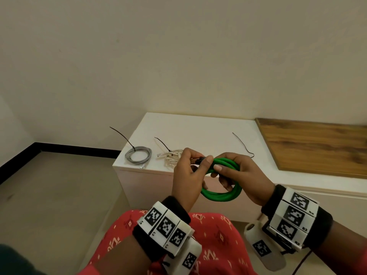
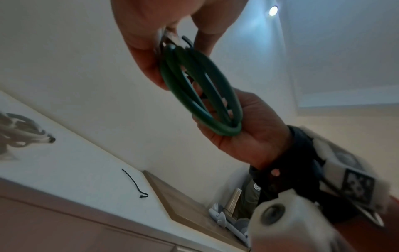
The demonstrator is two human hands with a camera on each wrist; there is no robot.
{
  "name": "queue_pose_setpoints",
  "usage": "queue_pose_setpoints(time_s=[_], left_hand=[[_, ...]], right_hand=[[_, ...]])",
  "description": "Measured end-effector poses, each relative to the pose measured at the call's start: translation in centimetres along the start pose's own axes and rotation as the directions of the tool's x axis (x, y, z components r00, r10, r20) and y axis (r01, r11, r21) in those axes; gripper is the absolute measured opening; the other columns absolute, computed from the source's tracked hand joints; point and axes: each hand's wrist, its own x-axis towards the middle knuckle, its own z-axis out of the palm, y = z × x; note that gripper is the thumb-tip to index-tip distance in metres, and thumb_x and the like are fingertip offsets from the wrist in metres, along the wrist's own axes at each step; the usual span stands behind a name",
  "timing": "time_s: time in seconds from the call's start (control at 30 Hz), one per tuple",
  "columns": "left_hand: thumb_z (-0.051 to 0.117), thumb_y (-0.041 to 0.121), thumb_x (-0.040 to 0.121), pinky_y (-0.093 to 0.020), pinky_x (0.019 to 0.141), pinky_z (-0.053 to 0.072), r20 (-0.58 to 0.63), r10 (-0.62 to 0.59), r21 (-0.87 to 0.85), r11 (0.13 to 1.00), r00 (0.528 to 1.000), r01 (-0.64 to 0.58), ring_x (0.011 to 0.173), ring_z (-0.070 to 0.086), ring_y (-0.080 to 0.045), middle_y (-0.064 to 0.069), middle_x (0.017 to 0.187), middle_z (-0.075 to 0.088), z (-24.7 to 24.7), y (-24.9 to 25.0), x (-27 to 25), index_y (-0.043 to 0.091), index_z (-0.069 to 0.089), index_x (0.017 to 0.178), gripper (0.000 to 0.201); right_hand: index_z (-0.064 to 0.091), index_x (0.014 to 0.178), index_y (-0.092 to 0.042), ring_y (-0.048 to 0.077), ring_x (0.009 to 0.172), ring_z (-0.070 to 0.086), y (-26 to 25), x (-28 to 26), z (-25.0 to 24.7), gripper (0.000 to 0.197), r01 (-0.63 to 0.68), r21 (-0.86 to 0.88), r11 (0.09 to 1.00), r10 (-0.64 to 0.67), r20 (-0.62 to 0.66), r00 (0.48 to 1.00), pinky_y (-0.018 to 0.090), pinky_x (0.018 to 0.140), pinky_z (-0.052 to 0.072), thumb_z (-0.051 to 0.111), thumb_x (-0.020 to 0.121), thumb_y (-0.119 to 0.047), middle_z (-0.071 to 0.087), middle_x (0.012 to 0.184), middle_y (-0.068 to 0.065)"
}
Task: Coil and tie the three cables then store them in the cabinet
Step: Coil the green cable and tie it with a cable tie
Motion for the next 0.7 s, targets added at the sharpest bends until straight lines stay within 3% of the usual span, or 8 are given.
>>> queue_pose_setpoints(time_s=[0.1, 0.2, 0.27, 0.37, 0.5, 0.63, 0.7], left_hand=[[0.055, 0.017, 0.089, -0.025, 0.039, 0.046, 0.097, -0.058, -0.044, 0.997, 0.994, 0.063, 0.045, 0.051, -0.010, -0.005, 0.071, 0.056, -0.2, -0.1, 0.2, 0.012, 0.054, 0.091, 0.005], [0.051, 0.016, 0.091, -0.025, 0.043, 0.049, 0.190, -0.150, -0.119, 0.978, 0.970, 0.174, 0.045, 0.054, -0.015, -0.010, 0.066, 0.062, -0.5, -0.1, 0.6, 0.003, 0.059, 0.096, 0.016], [0.050, 0.017, 0.092, -0.027, 0.047, 0.053, 0.262, -0.241, -0.164, 0.943, 0.935, 0.289, 0.047, 0.057, -0.016, -0.013, 0.068, 0.066, -0.7, -0.1, 1.0, 0.001, 0.062, 0.097, 0.020], [0.047, 0.019, 0.093, -0.028, 0.050, 0.054, 0.363, -0.347, -0.172, 0.887, 0.865, 0.428, 0.047, 0.058, -0.017, -0.013, 0.066, 0.063, -1.1, -0.2, 1.7, 0.002, 0.062, 0.093, 0.023], [0.045, 0.018, 0.094, -0.027, 0.057, 0.057, 0.458, -0.423, -0.118, 0.843, 0.782, 0.525, 0.052, 0.062, -0.015, -0.008, 0.067, 0.065, -1.5, -0.9, 2.5, 0.008, 0.061, 0.089, 0.021], [0.046, 0.008, 0.093, -0.022, 0.051, 0.054, 0.355, -0.448, -0.135, 0.844, 0.821, 0.519, 0.043, 0.057, -0.010, 0.000, 0.053, 0.062, -1.0, -2.0, 3.3, 0.006, 0.060, 0.088, 0.014], [0.047, 0.004, 0.092, -0.019, 0.047, 0.052, 0.310, -0.449, -0.138, 0.851, 0.838, 0.507, 0.041, 0.055, -0.007, 0.001, 0.051, 0.060, -0.7, -2.6, 3.7, 0.007, 0.059, 0.086, 0.015]], right_hand=[[0.053, 0.102, -0.010, 0.011, 0.043, 0.051, 0.3, 0.2, -0.2, 0.018, 0.047, -0.012, 0.999, -0.047, -0.056, 0.997, 0.021, 0.041, 0.044, 0.056, 0.085, -0.006, 0.063, 0.067, 0.011], [0.056, 0.094, -0.010, 0.012, 0.039, 0.050, 0.6, 0.5, -0.3, 0.018, 0.089, -0.014, 0.996, -0.089, -0.097, 0.991, 0.020, 0.038, 0.041, 0.059, 0.079, -0.019, 0.063, 0.058, 0.005], [0.058, 0.087, -0.006, 0.013, 0.038, 0.048, 0.8, 1.0, -0.5, 0.019, 0.096, -0.018, 0.995, -0.097, -0.123, 0.988, 0.019, 0.037, 0.038, 0.059, 0.078, -0.022, 0.062, 0.055, 0.005], [0.059, 0.084, -0.003, 0.014, 0.039, 0.046, 1.5, 1.9, -1.0, 0.010, 0.076, -0.097, 0.992, -0.088, -0.119, 0.989, 0.020, 0.037, 0.037, 0.059, 0.085, -0.013, 0.056, 0.054, 0.008], [0.058, 0.084, -0.001, 0.014, 0.041, 0.042, 2.8, 3.1, -1.6, 0.010, 0.033, -0.137, 0.990, -0.050, -0.120, 0.991, 0.019, 0.037, 0.035, 0.057, 0.086, -0.010, 0.051, 0.055, 0.007], [0.057, 0.086, -0.003, 0.012, 0.040, 0.046, 4.1, 4.3, -1.6, 0.009, 0.006, -0.096, 0.995, -0.016, -0.100, 0.995, 0.019, 0.038, 0.037, 0.057, 0.088, -0.012, 0.053, 0.057, 0.008], [0.057, 0.091, -0.003, 0.013, 0.044, 0.054, 4.6, 5.0, -1.9, 0.020, -0.034, -0.040, 0.999, 0.032, -0.043, 0.999, 0.019, 0.041, 0.042, 0.055, 0.088, -0.022, 0.058, 0.062, 0.008]])
